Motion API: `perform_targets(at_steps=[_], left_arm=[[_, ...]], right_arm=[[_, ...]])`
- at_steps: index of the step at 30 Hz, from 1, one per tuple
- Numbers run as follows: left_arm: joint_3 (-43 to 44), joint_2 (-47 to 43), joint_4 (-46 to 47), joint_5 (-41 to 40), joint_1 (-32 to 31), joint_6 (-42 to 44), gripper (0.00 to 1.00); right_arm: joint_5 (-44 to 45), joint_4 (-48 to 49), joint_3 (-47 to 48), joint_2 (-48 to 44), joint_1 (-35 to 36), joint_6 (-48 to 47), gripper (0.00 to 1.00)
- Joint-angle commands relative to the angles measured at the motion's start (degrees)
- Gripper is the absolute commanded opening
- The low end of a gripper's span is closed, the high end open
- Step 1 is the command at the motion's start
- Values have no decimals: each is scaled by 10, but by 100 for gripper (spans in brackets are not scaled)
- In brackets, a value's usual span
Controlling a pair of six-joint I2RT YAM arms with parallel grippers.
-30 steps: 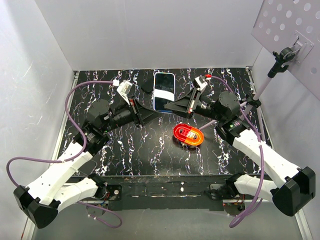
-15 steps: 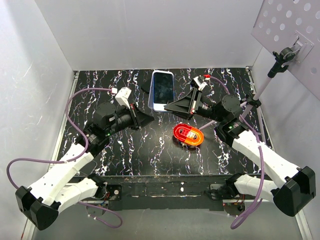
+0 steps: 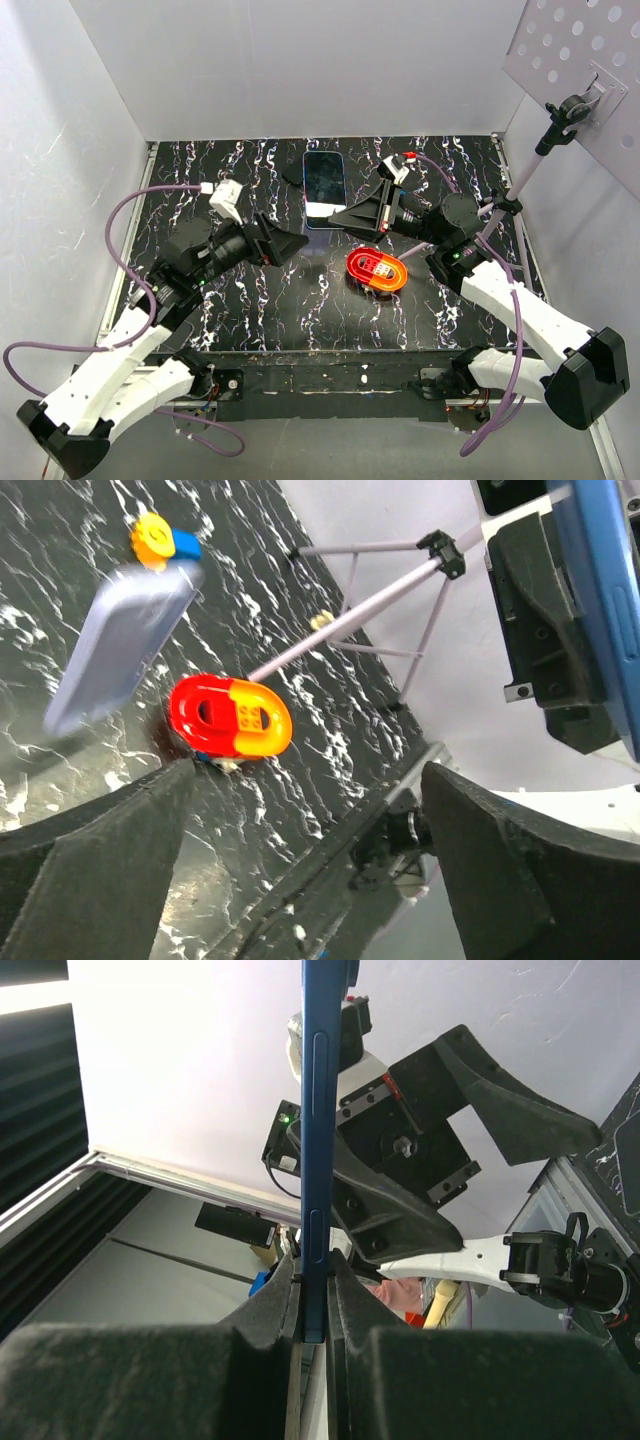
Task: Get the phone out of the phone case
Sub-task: Remove the phone case from the phone, then adjust the phone case at the center of the board.
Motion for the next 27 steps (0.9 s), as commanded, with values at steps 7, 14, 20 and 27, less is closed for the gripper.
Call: perform_targets(at_steps=[7, 14, 20, 27], left_arm=[[99, 37, -123, -173, 4, 133, 98], [85, 121, -172, -198, 33, -45, 98], [56, 195, -105, -64, 140, -175, 98], [7, 384, 75, 48, 242, -410, 84]], right_arm=[[-11, 54, 6, -32, 1, -4, 1], [8, -125, 21, -76, 1, -143, 1], [80, -394, 57, -137, 1, -303, 1], [119, -463, 39, -180, 0, -336, 1]])
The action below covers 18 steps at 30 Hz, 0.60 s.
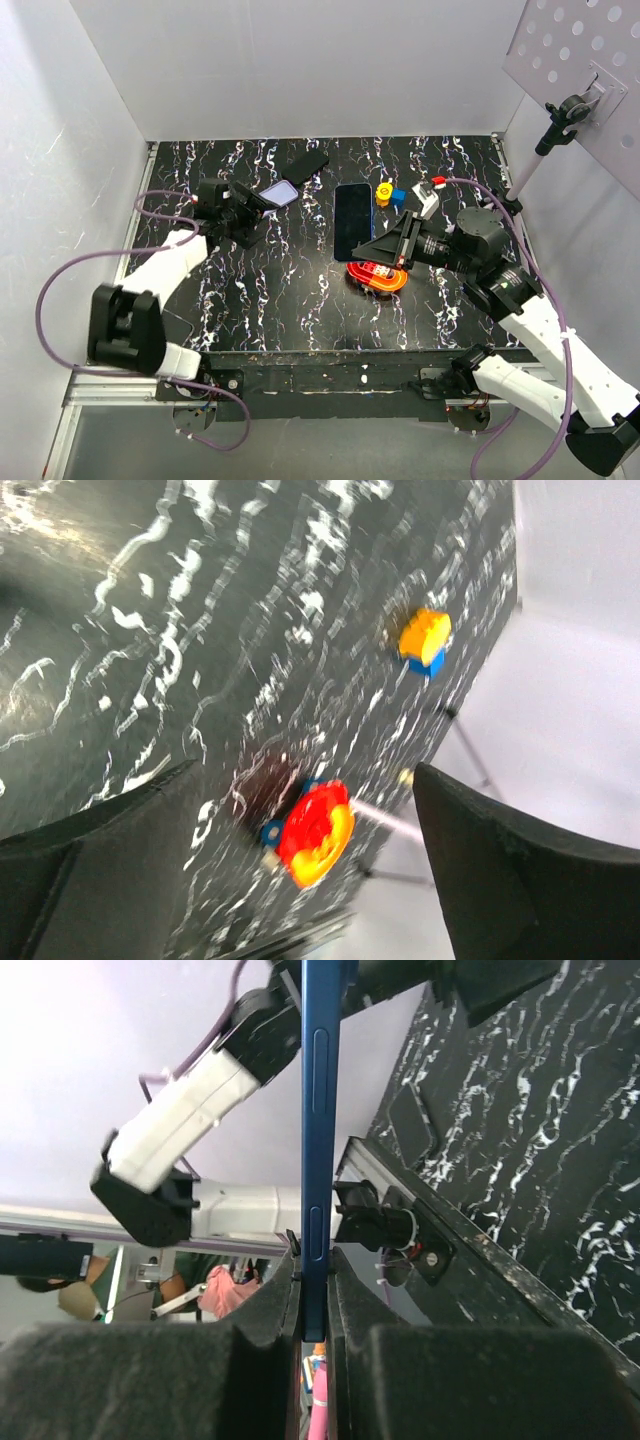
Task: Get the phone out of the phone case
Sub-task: Adjust the phone case at the center of the board.
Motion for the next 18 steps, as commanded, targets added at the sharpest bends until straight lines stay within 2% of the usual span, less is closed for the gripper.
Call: perform_targets(at_steps=[1, 4, 8, 11, 16, 18], left_arm=[[-37, 120, 149, 72, 43, -188, 81], [-23, 193, 229, 23, 44, -222, 80], [-16, 247, 289, -59, 45, -254, 76], [-6, 274, 269, -121, 44, -286, 69], [30, 334, 227, -151, 45, -334, 63], [41, 359, 236, -155, 44, -353, 55]], right_arm=[[30, -28, 17, -19, -1, -48, 1], [29, -32, 15, -17, 0, -49, 1], [36, -36, 12, -17, -1, -53, 1], [41, -37, 8, -19, -1, -53, 1], [43, -25, -4, -12, -2, -46, 1], [37, -16, -11, -5, -1, -41, 1]])
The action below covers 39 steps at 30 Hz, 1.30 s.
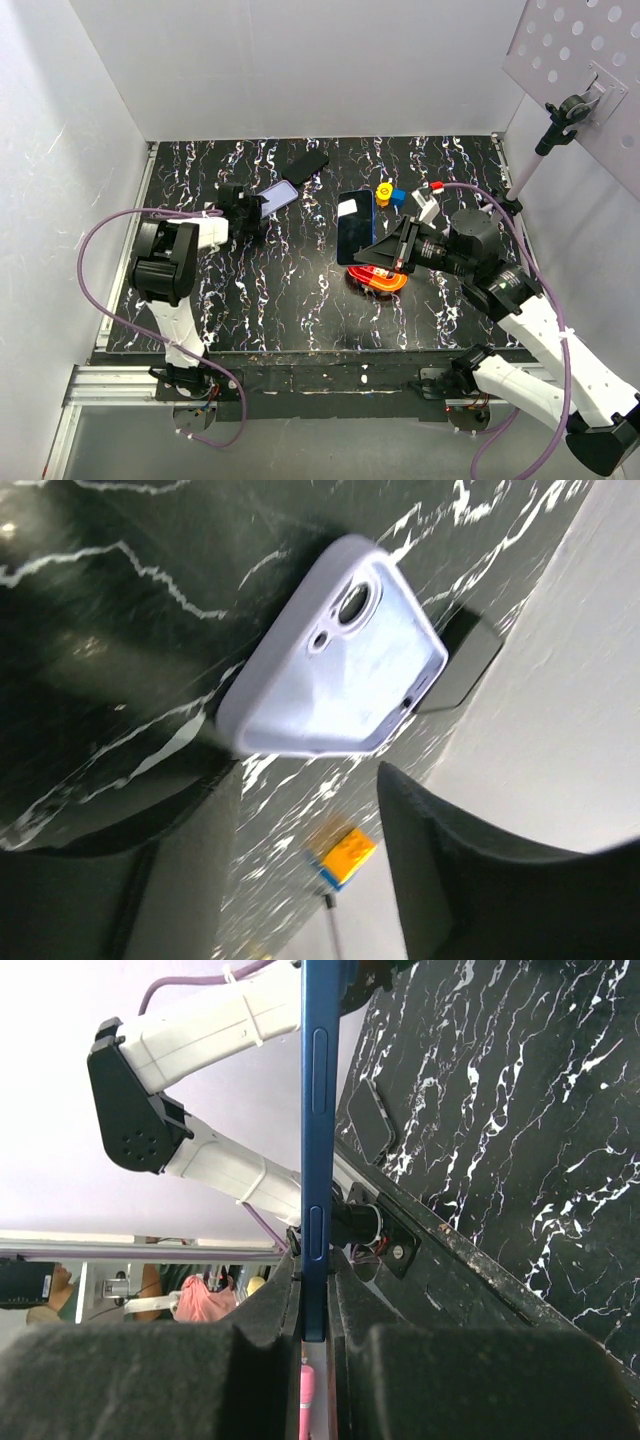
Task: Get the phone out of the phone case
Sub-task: Adjust the phone case at the center of the board, then place the phone at the center of the board.
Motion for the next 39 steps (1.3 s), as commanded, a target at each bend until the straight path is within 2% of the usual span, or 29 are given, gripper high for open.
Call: perform_targets(at_steps=[1, 5, 7, 11, 13, 15, 16, 19, 23, 28, 31, 35, 39], left_arm=[[34, 57, -2, -57, 3, -53, 49], [99, 121, 5, -50, 22, -29, 28], [141, 148, 5, -44, 45, 16, 17], [223, 169, -24, -22, 91, 118, 16], [265, 174, -45, 24, 106, 172, 17], [277, 160, -103, 58, 135, 204, 25], [265, 145, -106, 70, 142, 207, 33], [191, 84, -104, 104, 153, 210, 71], [123, -5, -116, 149, 154, 233, 87], [22, -158, -120, 187, 121, 281, 92], [-14, -241, -146, 189, 56, 348, 95], [-57, -340, -212, 138, -25, 424, 95], [-127, -447, -229, 145, -54, 458, 96]], right_arm=[[-4, 59, -12, 9, -2, -1, 1], [-17, 69, -26, 39, -1, -2, 1], [-24, 65, -33, 58, 0, -8, 1], [-39, 75, -57, 79, 0, -10, 1], [-34, 83, -75, 78, 0, -11, 1], [-31, 84, -83, 79, 0, -16, 1], [-32, 86, -87, 83, 0, -18, 1], [-41, 105, -110, 92, 2, -21, 1], [-39, 126, -140, 94, 6, -15, 1], [-28, 127, -149, 106, 8, -24, 1], [-14, 107, -120, 146, 3, -52, 1], [29, 5, 13, 248, -20, -127, 1], [72, -108, 180, 398, -58, -212, 1]])
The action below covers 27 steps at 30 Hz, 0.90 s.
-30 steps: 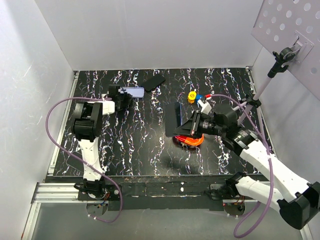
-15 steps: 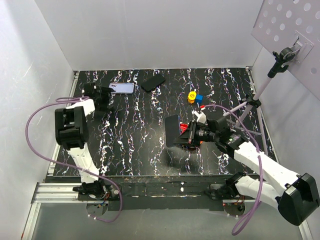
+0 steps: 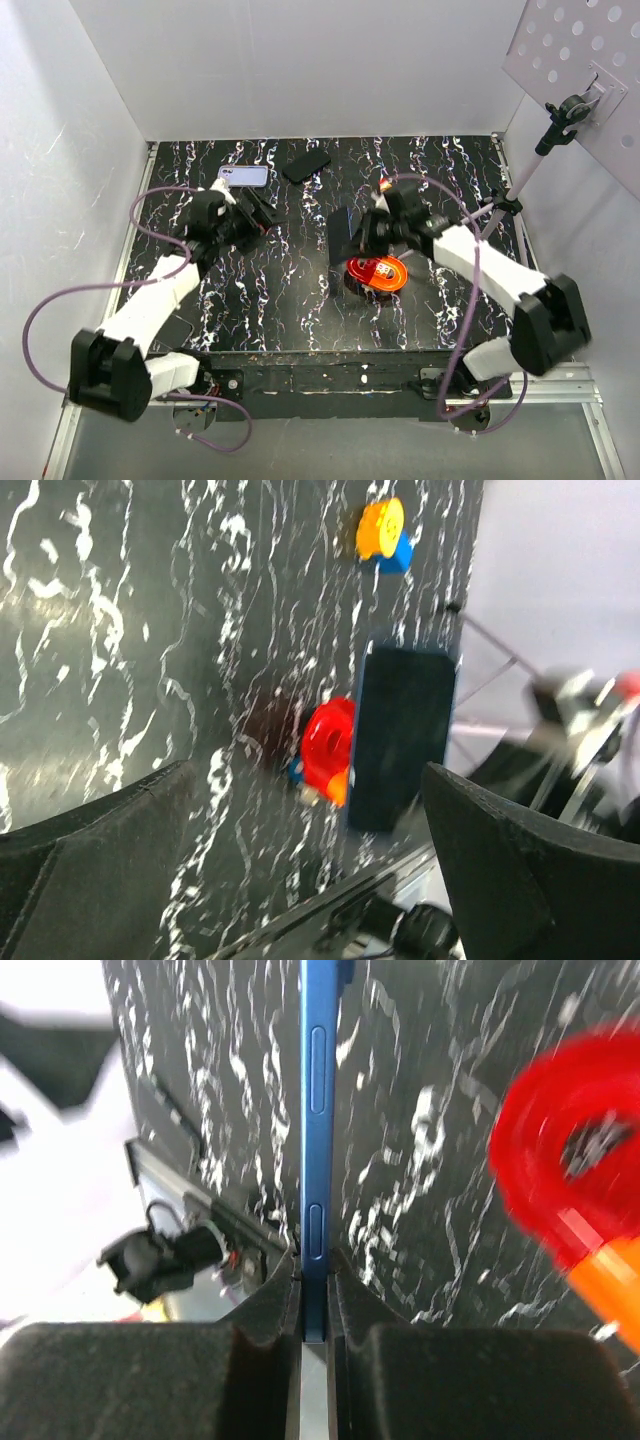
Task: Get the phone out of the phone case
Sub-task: Place the phone at the center of the board.
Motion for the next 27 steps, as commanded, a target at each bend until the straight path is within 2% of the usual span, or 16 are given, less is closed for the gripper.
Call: perform_targets(at_steps=[1, 3, 7, 9, 15, 18, 23, 25, 27], left_arm=[[-65, -100, -67, 0, -7, 80, 98], [-70, -136, -89, 22, -7, 101, 98], [-77, -202, -127, 48, -10, 124, 98], [-86, -236, -137, 46, -10, 131, 98], [-98, -267, -158, 40, -10, 152, 98], [-94, -265, -158, 43, -10, 154, 98], [-77, -246, -154, 43, -11, 156, 98], [-73, -238, -151, 47, -10, 156, 98], [-69, -233, -151, 49, -10, 157, 98]], right_arm=[[42, -77, 193, 131, -49, -117, 1], [-2, -94, 263, 213, -84, -129, 1], [-11, -166, 427, 373, -135, -204, 1], [-45, -179, 494, 431, -153, -230, 1], [-64, -216, 627, 535, -174, -269, 1], [-77, -227, 643, 558, -180, -274, 1], [-105, -211, 614, 559, -180, -284, 3], [-101, -204, 608, 560, -181, -283, 5], [-84, -212, 609, 564, -182, -282, 12]])
